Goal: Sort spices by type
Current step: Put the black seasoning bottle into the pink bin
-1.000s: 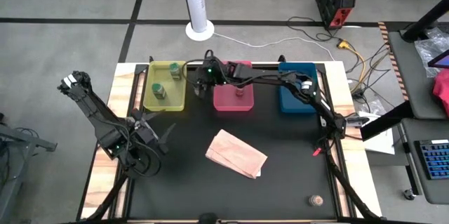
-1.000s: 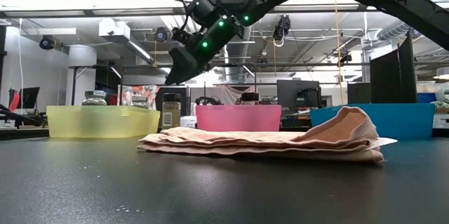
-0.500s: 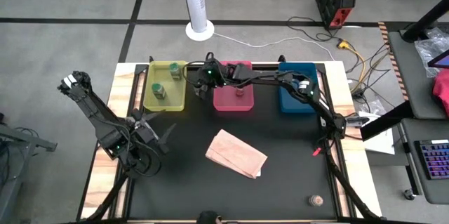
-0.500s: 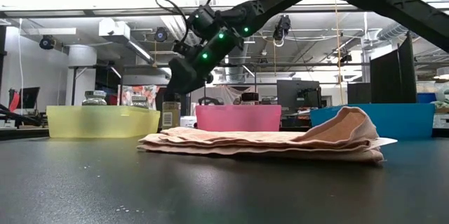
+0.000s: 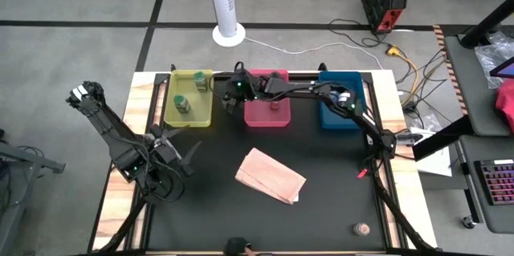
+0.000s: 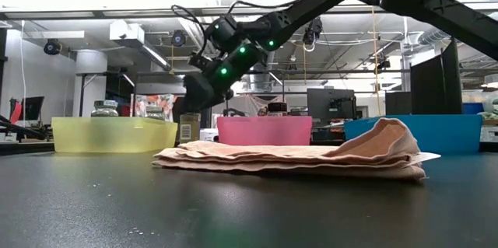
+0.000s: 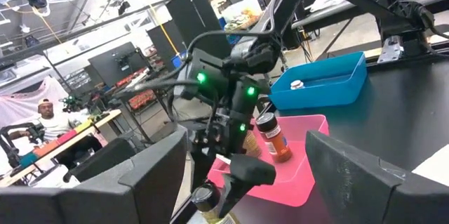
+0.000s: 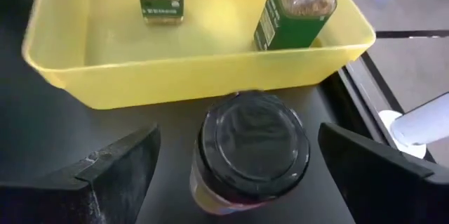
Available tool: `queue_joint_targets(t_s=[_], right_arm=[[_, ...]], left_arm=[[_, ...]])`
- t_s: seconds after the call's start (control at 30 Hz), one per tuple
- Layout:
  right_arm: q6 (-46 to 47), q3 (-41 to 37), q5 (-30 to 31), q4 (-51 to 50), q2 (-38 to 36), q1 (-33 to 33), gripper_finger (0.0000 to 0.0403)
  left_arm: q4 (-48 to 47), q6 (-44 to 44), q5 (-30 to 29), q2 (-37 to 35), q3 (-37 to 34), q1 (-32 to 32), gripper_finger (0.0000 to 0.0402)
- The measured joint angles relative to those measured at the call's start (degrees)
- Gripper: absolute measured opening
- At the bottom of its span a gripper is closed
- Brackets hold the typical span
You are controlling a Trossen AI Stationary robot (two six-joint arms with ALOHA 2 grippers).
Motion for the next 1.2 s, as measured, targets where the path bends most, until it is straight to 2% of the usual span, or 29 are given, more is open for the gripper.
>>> queue_joint_targets(t_s=[0.2,0.6,0.93,1.2], right_arm=[[0.15,-0.11,0.07,1.19,0.16,-0.24,0.0342],[1.81,-0.11,0.05,0.90,0.15,-0.40,0.0197],[1.57,0.04,0.09,0.25,-0.64,-0.40,0.0196],[-0.70,-0.26,-0.62,-0.19,-8.52,-0.27,0.0196]], left_arm=[[0.01,-0.05,0.00,0.00,0.01,0.00,0.0275],[0.01,-0.30,0.00,0.00,-0.01,0.00,0.0275],[0.25,-1.18,0.00,0.00,0.01,0.00,0.0274],[1.32,-1.19,0.02,0.00,-0.01,0.00,0.0274]])
